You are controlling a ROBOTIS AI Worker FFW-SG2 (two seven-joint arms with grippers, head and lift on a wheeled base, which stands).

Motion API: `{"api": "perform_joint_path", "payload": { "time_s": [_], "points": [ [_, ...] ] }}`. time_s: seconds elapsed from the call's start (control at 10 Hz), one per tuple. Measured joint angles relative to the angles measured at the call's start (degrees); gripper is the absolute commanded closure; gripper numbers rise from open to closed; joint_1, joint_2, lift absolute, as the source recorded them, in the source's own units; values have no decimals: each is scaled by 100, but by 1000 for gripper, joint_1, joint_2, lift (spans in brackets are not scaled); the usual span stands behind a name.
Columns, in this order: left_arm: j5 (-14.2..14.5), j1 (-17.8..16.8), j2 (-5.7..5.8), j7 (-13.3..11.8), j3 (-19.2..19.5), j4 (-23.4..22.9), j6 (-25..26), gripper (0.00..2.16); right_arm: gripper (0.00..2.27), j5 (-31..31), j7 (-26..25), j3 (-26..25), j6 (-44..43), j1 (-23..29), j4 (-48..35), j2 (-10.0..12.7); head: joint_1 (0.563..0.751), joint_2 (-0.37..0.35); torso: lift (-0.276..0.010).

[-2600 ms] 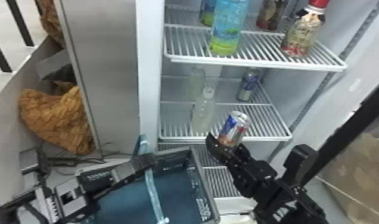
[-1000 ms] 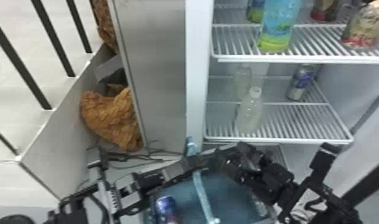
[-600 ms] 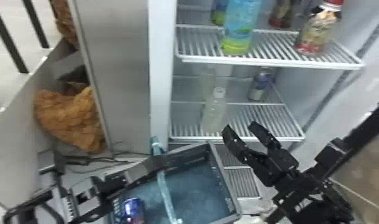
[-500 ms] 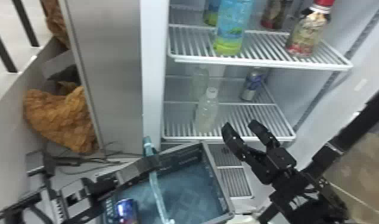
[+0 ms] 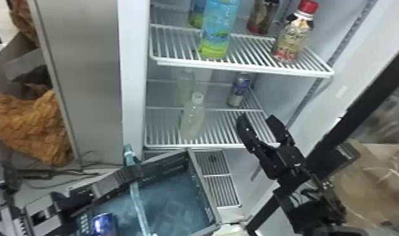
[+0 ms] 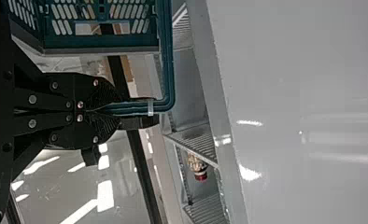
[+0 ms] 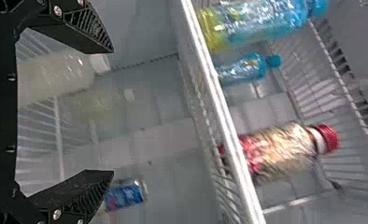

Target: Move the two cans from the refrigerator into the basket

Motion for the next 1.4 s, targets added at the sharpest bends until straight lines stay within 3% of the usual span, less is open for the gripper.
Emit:
{"api": "perform_joint_path", "payload": {
  "time_s": [0.7, 1.4],
  "points": [
    [13, -199, 0, 1, -91, 4, -40, 1210, 124, 405, -749, -196, -549, -391, 780, 0, 695, -350, -219],
    [12, -330, 44, 7, -207, 57, -59, 1210, 124, 701, -886, 40, -592, -1798, 2419, 3, 695, -347, -219]
  ]
}}
